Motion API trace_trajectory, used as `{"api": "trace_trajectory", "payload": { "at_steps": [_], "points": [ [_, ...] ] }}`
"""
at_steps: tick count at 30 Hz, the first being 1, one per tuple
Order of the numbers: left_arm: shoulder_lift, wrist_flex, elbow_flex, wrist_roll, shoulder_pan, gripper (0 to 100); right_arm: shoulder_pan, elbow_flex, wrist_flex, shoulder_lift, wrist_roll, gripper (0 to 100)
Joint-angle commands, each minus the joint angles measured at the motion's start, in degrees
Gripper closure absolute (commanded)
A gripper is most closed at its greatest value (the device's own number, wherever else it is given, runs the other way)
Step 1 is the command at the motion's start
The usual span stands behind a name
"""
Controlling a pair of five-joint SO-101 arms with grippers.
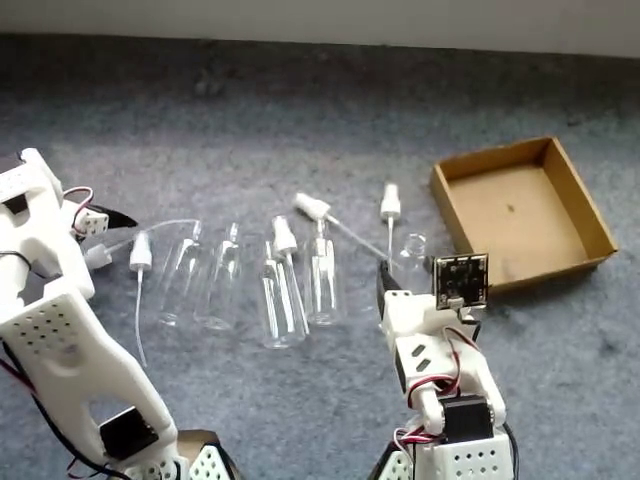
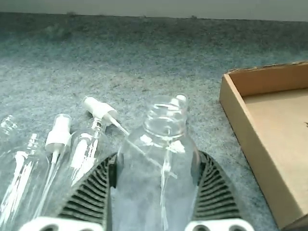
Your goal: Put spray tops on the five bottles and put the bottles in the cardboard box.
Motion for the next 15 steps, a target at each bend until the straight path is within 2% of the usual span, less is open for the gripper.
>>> {"api": "trace_trajectory", "payload": {
  "at_steps": [1,8,15],
  "points": [
    [1.8,-0.4,-7.0,0.5,-1.5,59,0.2,-0.7,0.3,-0.7,-0.1,96.1],
    [6.5,-0.3,-11.1,0.5,-1.5,61,0.2,-0.7,0.3,-0.7,-0.1,96.1],
    [7.3,-0.3,-13.8,0.4,-1.5,86,0.2,-0.7,0.3,-0.7,-0.1,96.1]
  ]
}}
